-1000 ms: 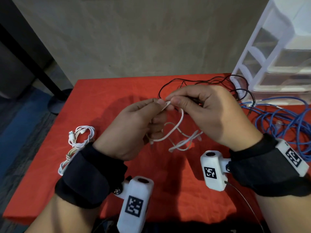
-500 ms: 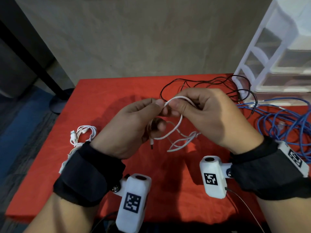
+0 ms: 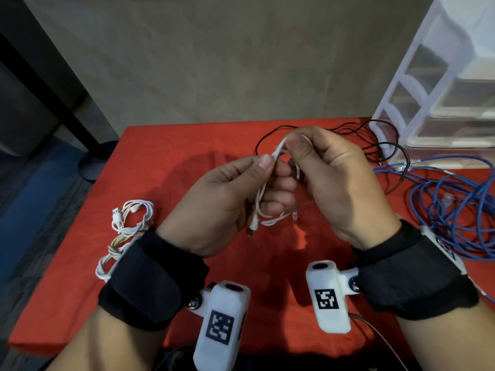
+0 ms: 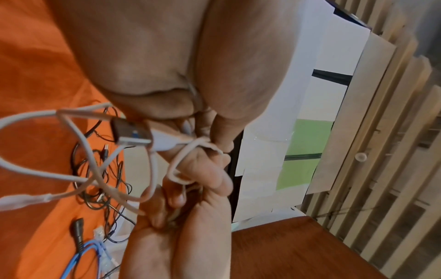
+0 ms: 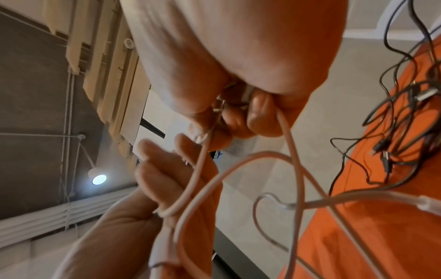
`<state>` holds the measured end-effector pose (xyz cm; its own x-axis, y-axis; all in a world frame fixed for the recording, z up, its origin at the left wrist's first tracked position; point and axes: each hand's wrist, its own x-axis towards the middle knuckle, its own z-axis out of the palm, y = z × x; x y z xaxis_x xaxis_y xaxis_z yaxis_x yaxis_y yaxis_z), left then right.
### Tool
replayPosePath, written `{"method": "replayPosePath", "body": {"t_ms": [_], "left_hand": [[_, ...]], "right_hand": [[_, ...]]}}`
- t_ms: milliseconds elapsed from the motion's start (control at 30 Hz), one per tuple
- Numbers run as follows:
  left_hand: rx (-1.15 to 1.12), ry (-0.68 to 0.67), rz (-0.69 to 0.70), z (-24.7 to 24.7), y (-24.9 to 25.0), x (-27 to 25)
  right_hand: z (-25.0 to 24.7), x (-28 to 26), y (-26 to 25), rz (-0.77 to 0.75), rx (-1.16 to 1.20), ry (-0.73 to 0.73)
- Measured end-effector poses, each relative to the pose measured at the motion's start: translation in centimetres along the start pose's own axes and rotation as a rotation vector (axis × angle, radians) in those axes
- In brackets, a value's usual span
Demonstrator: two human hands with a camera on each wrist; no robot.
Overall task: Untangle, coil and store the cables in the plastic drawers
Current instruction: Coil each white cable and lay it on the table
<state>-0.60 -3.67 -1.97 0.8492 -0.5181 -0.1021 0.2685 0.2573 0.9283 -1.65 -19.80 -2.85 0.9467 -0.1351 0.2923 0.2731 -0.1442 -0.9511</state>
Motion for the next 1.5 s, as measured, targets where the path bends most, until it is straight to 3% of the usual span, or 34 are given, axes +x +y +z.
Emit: {"method": "replayPosePath", "body": {"t_ms": [133,233,433,567,700,833,900,1033,1133,1300,1433,1500], "left_hand": [[0.021,0.043,0.029,0.4,-0.4,0.2],[0.035,0.004,0.011,0.2,-0.3,0.2],[0.055,-0.078,-0.037,-0.1,0.3,-0.1],[0.079,-0.065,0.018,0.1,0.4,-0.2],[-0.168,0.010,0.139,-0.2,0.6,-0.1],[-0.543,0.027,0.223,-1.3,2.3,0.2],[-0.569,0.066,0.288,-1.7,2.5,0.4],[-0.228,0.345,0.515,-2.1,1.6,1.2],[0.130,0.476,0.664,-3.0,1.2,1.3],[0.904,0.440,0.660,-3.4,-0.6,1.0],[1.110,0.386,0.559,-3.1,-0.7,0.7],[1.020,0.291,0.511,-1.8,-0.7,0.1]], "right_hand": [[0.4,-0.3,-0.7,0.120,0.192,-0.012],[0.5,-0.6,-1.4,0.188,0.312,-0.030],[0.4,-0.7,-1.6,0.145,0.318,-0.048],[0.4,-0.6,-1.6,0.148,0.360,-0.046],[-0.6,0.4,-0.6,0.077,0.084,-0.055],[-0.7,0.2,0.2,0.100,-0.180,-0.226],[-0.1,-0.3,0.3,0.111,-0.265,-0.280],[0.7,-1.1,0.1,0.132,-0.457,-0.473],[1.4,-2.0,-0.6,0.038,-0.545,-0.590],[0.9,-1.7,-2.0,-0.131,-0.679,-0.642],[-0.4,-1.3,-2.5,-0.171,-0.648,-0.599],[-1.1,-0.8,-2.6,-0.189,-0.570,-0.465]]}}
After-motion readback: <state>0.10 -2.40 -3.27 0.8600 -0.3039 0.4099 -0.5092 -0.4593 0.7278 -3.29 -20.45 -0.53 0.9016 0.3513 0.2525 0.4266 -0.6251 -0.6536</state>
